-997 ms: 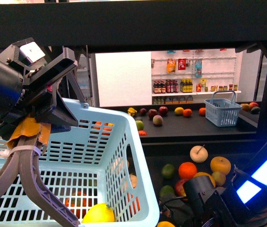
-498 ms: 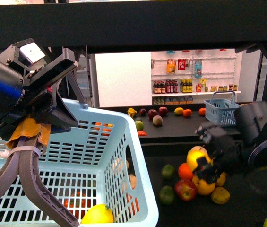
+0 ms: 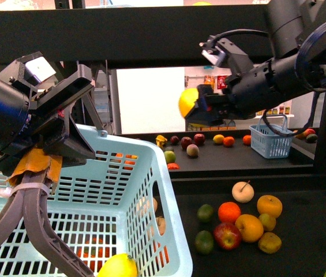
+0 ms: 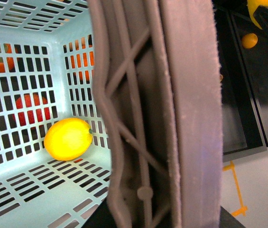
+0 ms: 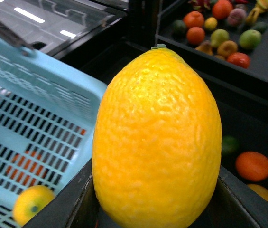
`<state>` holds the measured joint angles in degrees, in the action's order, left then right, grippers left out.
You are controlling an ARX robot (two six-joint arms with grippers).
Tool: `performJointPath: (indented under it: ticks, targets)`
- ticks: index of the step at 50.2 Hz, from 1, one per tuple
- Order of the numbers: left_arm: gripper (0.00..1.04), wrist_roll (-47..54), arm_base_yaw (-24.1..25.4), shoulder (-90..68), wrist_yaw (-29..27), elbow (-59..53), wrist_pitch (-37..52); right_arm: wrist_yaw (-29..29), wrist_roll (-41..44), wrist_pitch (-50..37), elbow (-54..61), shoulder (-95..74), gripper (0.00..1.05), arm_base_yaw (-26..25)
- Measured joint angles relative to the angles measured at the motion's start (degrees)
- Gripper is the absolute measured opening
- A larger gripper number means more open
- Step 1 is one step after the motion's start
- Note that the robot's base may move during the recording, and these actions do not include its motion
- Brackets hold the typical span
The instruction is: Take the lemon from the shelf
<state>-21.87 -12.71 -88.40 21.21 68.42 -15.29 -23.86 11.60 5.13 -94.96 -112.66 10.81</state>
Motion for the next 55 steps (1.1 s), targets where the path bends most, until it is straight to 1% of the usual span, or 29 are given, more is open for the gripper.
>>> performJointPath:
  ticks: [9,24,37,39,40,47,48,51,53,55]
  targets:
    - [0.15,0.0,0.0,0.0,0.0,0.0,0.0,-0.4,-0.2,3.4,-0.1,0.3,0.54,5.4]
    - [0.15,0.0,0.0,0.0,0.0,0.0,0.0,2.4,0.0,6.0,-1.7,-3.5,0.54,12.3]
    - [0.15,0.0,0.0,0.0,0.0,0.0,0.0,4.1,1.8,8.3,-1.9,-5.0,0.54,15.0]
    - [0.15,0.0,0.0,0.0,0.0,0.0,0.0,4.0,1.8,8.2,-1.9,-5.0,0.58,15.1]
    - [0.15,0.0,0.0,0.0,0.0,0.0,0.0,3.9,1.8,8.0,-1.9,-5.0,0.61,15.2]
    - [0.15,0.0,0.0,0.0,0.0,0.0,0.0,4.8,1.7,7.3,-1.9,-5.0,0.78,15.5]
    - [0.15,0.0,0.0,0.0,0.0,0.0,0.0,5.2,1.6,7.1,-1.9,-4.9,0.84,15.4]
    - [0.15,0.0,0.0,0.0,0.0,0.0,0.0,5.3,1.5,7.1,-1.9,-4.8,0.90,15.1]
    - [0.15,0.0,0.0,0.0,0.0,0.0,0.0,5.7,1.5,7.0,-1.8,-4.5,0.97,14.7]
    - [0.15,-0.1,0.0,0.0,0.1,0.0,0.0,6.1,1.4,6.9,-1.6,-4.1,0.98,14.3]
